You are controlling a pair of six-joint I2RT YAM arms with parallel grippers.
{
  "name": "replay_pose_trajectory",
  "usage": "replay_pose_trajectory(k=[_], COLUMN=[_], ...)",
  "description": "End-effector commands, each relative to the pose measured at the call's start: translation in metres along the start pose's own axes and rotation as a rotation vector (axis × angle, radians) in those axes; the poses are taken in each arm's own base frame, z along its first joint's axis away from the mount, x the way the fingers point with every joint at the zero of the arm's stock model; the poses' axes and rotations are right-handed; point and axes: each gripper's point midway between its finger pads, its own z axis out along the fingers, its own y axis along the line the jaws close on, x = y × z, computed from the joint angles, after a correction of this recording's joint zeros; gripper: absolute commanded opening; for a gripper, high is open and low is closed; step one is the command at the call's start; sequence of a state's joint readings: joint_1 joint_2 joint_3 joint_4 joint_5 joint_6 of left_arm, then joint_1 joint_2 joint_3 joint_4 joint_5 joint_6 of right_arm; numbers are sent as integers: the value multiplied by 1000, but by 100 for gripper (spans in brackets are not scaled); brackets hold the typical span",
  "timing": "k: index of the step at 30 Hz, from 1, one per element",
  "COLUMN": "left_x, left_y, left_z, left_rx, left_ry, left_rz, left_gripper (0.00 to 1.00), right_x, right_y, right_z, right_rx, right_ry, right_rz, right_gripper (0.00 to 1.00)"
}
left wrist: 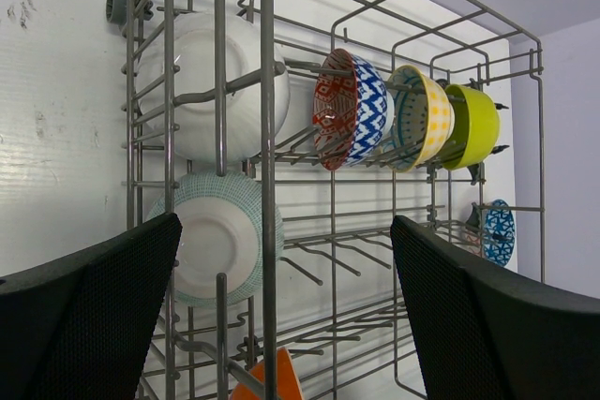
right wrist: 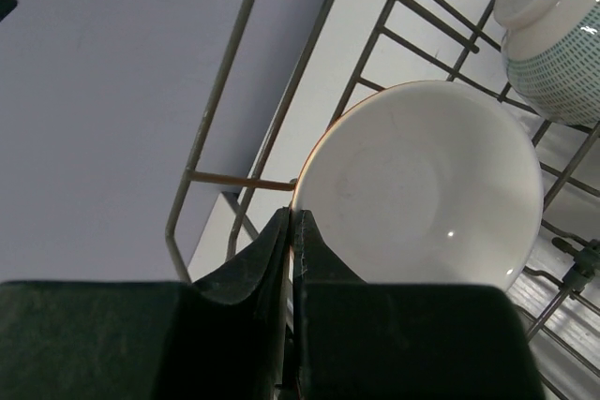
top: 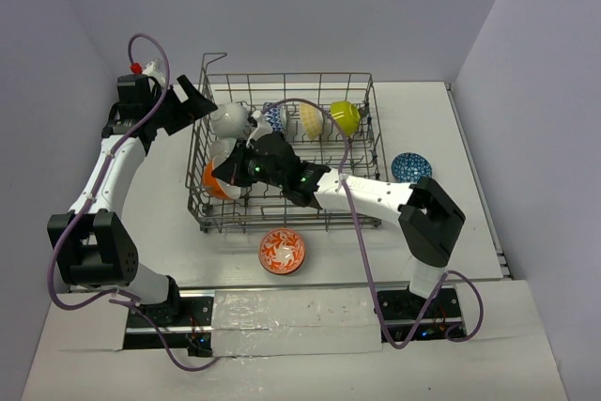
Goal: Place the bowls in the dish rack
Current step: Turn the bowl upside down over the dish rack.
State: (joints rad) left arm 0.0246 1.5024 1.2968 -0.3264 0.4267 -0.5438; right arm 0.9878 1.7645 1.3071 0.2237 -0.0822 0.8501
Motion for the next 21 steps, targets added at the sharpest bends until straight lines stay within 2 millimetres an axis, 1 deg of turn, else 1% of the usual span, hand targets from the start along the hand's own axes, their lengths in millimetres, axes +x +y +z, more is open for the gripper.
replay_pose_trajectory(k=[1, 3, 6, 7, 11, 13, 16, 17, 18, 21], left_x=[-26, -26, -27, -27, -27, -26, -26, -27, -26, -26], left_y=[-25, -25, -25, -25, -25, -24, -25, -25, -26, -26], left_z=[-18, -18, -19, -19, -19, -18, -18, -18, -18, -17], left_rx=[65, 65, 66, 66, 71, 69, 73, 73, 76, 78], left_ry=[-78, -78, -79, -79, -80, -76, -77, -78, -78, -74], left_rz=[36, 36, 34, 33, 32, 30, 30, 31, 32, 29], left_gripper=[99, 99, 99, 99, 99, 99, 99, 99, 99, 99], right_x=[-23, -18, -16, -18, -14, -15, -13, -8, -11, -7], right_y=[31, 26, 23, 24, 24, 22, 20, 17, 19, 15], right_z=[2, 4, 4, 3, 1, 2, 2, 2, 2, 2], right_rx=[-73, -61, -64, -67, -82, -81, -79, -73, -86, -97], right_ry=[-91, -90, -107, -116, -125, -152, -168, -165, -184, -195], right_rz=[22, 31, 53, 60, 95, 117, 133, 139, 149, 173], right_gripper=[0, 0, 0, 0, 0, 0, 0, 0, 0, 0])
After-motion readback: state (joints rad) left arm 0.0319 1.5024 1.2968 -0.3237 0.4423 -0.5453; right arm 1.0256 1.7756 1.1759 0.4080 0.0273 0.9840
